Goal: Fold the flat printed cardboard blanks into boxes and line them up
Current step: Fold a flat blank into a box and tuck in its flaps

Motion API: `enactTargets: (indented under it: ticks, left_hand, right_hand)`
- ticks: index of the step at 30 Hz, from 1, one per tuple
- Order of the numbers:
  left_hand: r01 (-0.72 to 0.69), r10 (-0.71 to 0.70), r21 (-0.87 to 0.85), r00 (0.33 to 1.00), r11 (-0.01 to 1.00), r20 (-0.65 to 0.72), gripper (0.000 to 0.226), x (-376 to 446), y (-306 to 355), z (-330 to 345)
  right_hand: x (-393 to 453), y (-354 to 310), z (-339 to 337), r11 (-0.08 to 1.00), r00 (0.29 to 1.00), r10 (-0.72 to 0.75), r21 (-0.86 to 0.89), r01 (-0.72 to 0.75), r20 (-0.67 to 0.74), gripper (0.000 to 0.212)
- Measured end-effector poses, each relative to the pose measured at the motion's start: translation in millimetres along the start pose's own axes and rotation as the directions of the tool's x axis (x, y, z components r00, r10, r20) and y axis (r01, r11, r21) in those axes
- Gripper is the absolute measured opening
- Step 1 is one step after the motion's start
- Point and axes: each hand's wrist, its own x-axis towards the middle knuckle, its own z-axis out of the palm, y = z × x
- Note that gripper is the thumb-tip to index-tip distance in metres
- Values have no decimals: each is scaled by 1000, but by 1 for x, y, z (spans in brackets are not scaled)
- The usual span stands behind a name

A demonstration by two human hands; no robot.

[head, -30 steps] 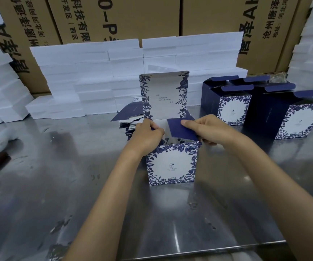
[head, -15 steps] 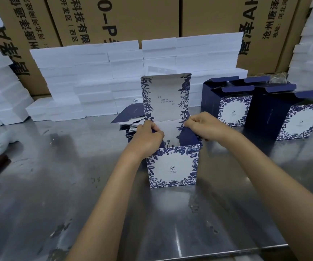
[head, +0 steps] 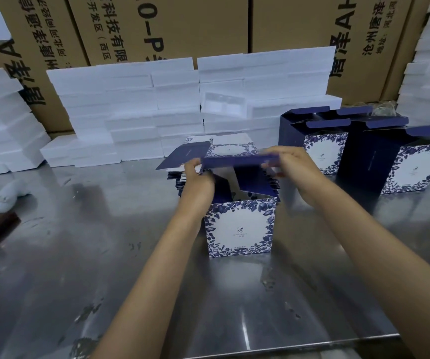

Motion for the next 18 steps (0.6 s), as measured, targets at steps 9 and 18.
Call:
enactTargets:
  ticks: [9, 18]
  left_hand:
    - [40, -42, -57, 999, 998, -19, 18, -3, 9, -8]
    - [-95, 54, 299, 988, 950, 144, 12, 23, 31, 7]
  right_hand:
    - [-5, -7, 2, 972, 991, -21, -230, 52, 134, 9]
    - [15, -14, 38, 950, 994, 9, -310, 26, 110, 14]
